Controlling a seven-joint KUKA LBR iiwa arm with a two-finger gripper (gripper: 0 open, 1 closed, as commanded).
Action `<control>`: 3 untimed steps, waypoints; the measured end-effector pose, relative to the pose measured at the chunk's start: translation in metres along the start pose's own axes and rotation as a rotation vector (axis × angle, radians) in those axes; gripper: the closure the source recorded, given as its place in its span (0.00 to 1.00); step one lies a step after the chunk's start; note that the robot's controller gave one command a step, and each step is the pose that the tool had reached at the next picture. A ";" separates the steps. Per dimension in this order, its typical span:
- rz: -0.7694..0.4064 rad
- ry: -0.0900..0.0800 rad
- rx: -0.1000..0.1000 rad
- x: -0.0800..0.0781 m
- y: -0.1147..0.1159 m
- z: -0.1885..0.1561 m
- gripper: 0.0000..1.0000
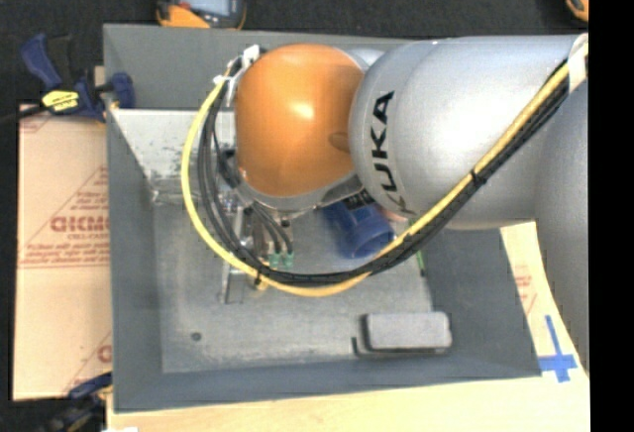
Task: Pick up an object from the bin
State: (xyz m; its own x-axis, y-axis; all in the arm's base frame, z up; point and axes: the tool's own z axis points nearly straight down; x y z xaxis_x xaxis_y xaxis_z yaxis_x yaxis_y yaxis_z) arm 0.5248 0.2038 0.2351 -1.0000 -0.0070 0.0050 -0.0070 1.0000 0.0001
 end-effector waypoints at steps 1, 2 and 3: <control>0.003 -0.008 -0.002 -0.002 -0.002 -0.004 0.00; -0.120 -0.013 -0.001 -0.049 -0.057 0.088 0.00; -0.388 -0.017 -0.003 -0.093 -0.094 0.166 0.00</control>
Offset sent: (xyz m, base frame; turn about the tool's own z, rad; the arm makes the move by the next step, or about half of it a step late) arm 0.0816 -0.1003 -0.1651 -0.2130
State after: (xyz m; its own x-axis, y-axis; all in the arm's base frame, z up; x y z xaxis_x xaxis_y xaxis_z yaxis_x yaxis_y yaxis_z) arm 0.6179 0.1108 0.0683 -0.9227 -0.3853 -0.0126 -0.3853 0.9228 0.0012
